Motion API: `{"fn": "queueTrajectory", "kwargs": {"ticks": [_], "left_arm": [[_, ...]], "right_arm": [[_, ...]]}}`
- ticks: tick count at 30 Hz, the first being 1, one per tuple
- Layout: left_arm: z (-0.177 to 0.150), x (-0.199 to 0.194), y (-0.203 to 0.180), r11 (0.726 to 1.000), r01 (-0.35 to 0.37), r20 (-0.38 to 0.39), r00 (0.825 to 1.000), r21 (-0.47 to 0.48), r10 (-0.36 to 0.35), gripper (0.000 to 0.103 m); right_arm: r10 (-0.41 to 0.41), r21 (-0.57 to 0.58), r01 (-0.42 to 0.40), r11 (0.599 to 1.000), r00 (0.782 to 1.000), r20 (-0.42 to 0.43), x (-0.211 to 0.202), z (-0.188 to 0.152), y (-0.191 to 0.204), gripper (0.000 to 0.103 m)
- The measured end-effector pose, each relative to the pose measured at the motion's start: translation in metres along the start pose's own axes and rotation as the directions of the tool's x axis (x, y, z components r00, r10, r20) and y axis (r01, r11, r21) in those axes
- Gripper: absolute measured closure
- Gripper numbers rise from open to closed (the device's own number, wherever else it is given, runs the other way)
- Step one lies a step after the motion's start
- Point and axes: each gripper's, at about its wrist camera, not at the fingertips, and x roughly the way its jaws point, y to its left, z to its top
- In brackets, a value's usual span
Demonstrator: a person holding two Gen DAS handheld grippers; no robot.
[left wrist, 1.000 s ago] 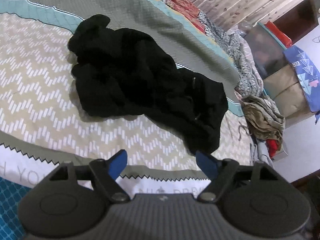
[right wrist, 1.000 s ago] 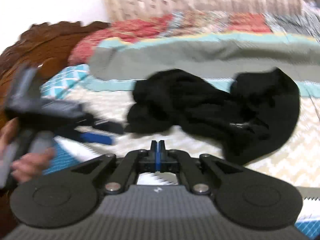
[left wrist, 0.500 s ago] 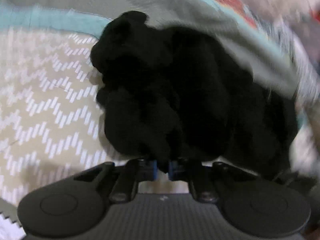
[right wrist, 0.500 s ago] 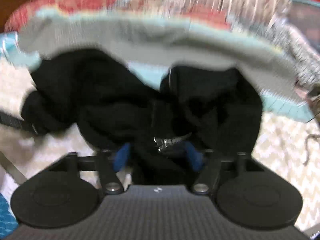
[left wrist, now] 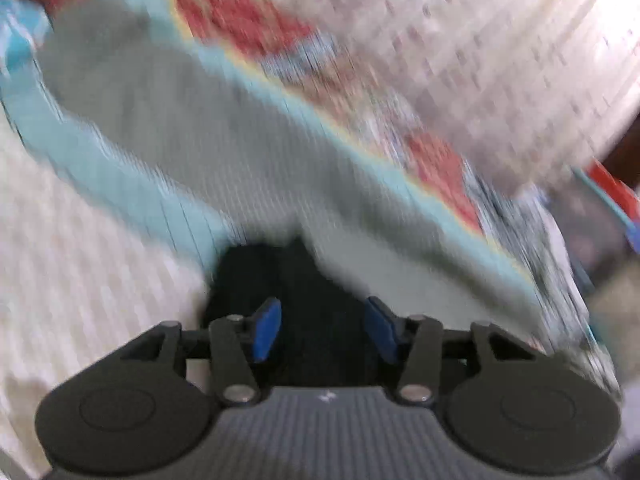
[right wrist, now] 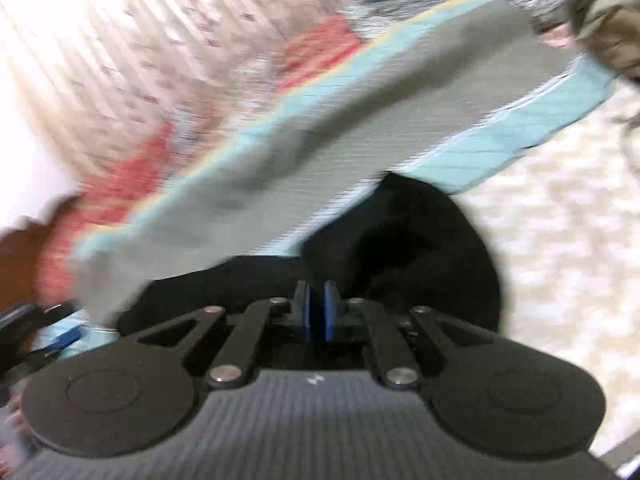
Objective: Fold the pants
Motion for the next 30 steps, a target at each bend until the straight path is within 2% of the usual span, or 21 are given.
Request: {"fn": "queueTrajectory", "kwargs": {"ticks": [2,3,5,6,7,9,10,11,12,13,14,15,16,17,18,19,20,21,24,26,30], "left_arm": [[-0.031,0.013,-0.001,0.997,0.068,-0.078,0.995,0.026,-0.066,0.057],[-0.051,0.022,-0.003,0.996,0.071,-0.130,0.990,0.052,-0.064,0.057],[-0.075,0.047,-0.010,0.993,0.053,-0.225,0.974,0.104,-0.029,0.055],[-0.082,0.062,-0.011,0.994,0.023,-0.256,0.967,0.110,0.006,0.054],[-0.084,0.075,-0.008,0.995,-0.020,-0.270,0.962,0.093,0.044,0.052],[-0.079,0.094,0.002,0.996,-0.085,-0.248,0.965,0.028,0.090,0.048],[-0.077,0.100,0.006,0.996,-0.092,-0.225,0.970,0.006,0.091,0.045],[-0.074,0.108,0.004,0.995,-0.095,-0.210,0.973,0.014,0.096,0.038],[-0.073,0.119,-0.004,0.993,-0.099,-0.208,0.972,0.067,0.111,0.036],[-0.073,0.124,-0.014,0.985,-0.105,-0.211,0.969,0.134,0.132,0.037],[-0.076,0.131,-0.026,0.969,-0.120,-0.206,0.964,0.217,0.165,0.045],[-0.080,0.131,-0.034,0.955,-0.137,-0.196,0.962,0.263,0.192,0.050],[-0.081,0.127,-0.038,0.953,-0.131,-0.194,0.963,0.275,0.188,0.057],[-0.076,0.120,-0.036,0.962,-0.106,-0.202,0.966,0.252,0.159,0.074],[-0.074,0.106,-0.034,0.972,-0.086,-0.205,0.970,0.220,0.132,0.078],[-0.069,0.095,-0.027,0.980,-0.071,-0.205,0.973,0.187,0.110,0.083],[-0.065,0.086,-0.026,0.984,-0.062,-0.205,0.974,0.167,0.096,0.085],[-0.061,0.069,-0.019,0.988,-0.049,-0.196,0.977,0.148,0.077,0.086],[-0.049,0.005,0.014,0.994,-0.043,-0.144,0.988,0.103,0.058,0.087],[-0.043,-0.055,0.040,0.997,-0.056,-0.095,0.994,0.051,0.061,0.087],[-0.048,-0.161,0.092,0.994,-0.087,-0.013,0.996,-0.070,0.087,0.087]], "right_arm": [[0.011,0.019,-0.011,1.000,1.000,0.007,-0.010,-0.005,-0.011,0.090],[0.001,0.017,-0.001,1.000,1.000,0.016,-0.013,-0.006,-0.009,0.087],[-0.030,0.018,0.030,0.999,0.999,0.034,-0.017,-0.003,-0.017,0.072],[-0.039,0.026,0.038,0.999,0.998,0.048,-0.020,-0.002,-0.022,0.059],[-0.049,0.037,0.047,0.998,0.997,0.065,-0.024,-0.004,-0.028,0.052],[-0.075,0.069,0.069,0.995,0.994,0.081,-0.019,0.002,-0.039,0.051],[-0.089,0.092,0.082,0.992,0.993,0.080,-0.017,0.001,-0.046,0.050],[-0.104,0.114,0.095,0.989,0.992,0.076,-0.017,-0.002,-0.054,0.049],[-0.119,0.135,0.110,0.985,0.991,0.064,-0.011,-0.002,-0.060,0.048],[-0.124,0.153,0.116,0.981,0.991,0.044,-0.006,0.003,-0.071,0.047],[-0.125,0.168,0.118,0.979,0.992,0.032,0.000,0.004,-0.076,0.047],[-0.123,0.180,0.118,0.977,0.992,0.016,0.008,0.005,-0.078,0.047],[-0.119,0.189,0.117,0.975,0.993,-0.001,0.016,0.006,-0.079,0.047],[-0.113,0.188,0.115,0.975,0.993,-0.021,0.026,0.006,-0.077,0.047],[-0.113,0.171,0.118,0.978,0.993,-0.039,0.035,0.006,-0.073,0.047],[-0.134,0.131,0.139,0.982,0.990,-0.048,0.044,0.005,-0.066,0.053],[-0.162,0.091,0.165,0.982,0.986,-0.042,0.047,0.005,-0.057,0.066],[-0.169,0.068,0.173,0.983,0.984,-0.057,0.048,0.007,-0.051,0.095],[-0.113,0.109,0.113,0.988,0.994,-0.002,0.023,0.013,-0.040,0.095],[-0.075,0.105,0.070,0.992,0.996,0.040,-0.005,0.014,-0.033,0.096],[-0.004,0.134,0.002,0.991,1.000,0.019,-0.057,-0.006,-0.026,0.096]]}}
